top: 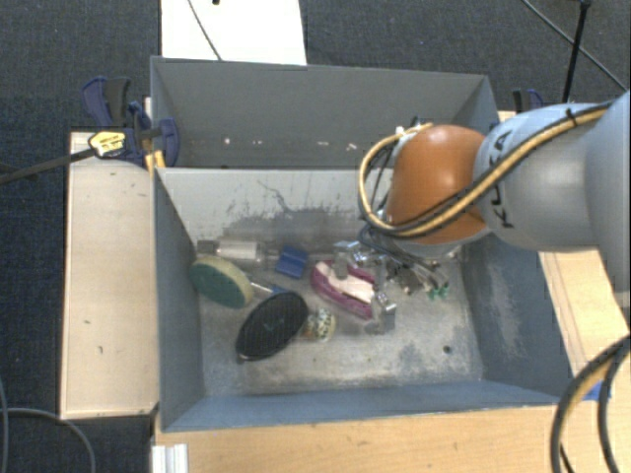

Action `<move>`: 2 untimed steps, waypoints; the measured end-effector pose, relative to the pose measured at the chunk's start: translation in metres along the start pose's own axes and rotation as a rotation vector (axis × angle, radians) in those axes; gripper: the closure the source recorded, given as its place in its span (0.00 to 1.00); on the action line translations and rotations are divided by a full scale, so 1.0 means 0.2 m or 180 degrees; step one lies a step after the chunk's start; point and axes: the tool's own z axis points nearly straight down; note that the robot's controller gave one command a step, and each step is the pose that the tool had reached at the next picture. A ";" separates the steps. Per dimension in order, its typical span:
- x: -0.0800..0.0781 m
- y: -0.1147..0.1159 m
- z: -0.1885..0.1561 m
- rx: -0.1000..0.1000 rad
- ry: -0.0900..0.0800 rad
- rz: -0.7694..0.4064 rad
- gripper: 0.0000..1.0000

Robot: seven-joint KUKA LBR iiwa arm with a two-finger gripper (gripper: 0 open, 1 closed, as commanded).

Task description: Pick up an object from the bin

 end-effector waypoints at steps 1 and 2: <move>-0.01 -0.01 -0.02 0.0005 -0.0019 0.0009 1.00; -0.04 -0.02 -0.02 0.0011 -0.0025 0.0112 1.00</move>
Offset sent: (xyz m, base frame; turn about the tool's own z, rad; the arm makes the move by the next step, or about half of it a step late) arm 0.0000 0.0000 0.0000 0.0000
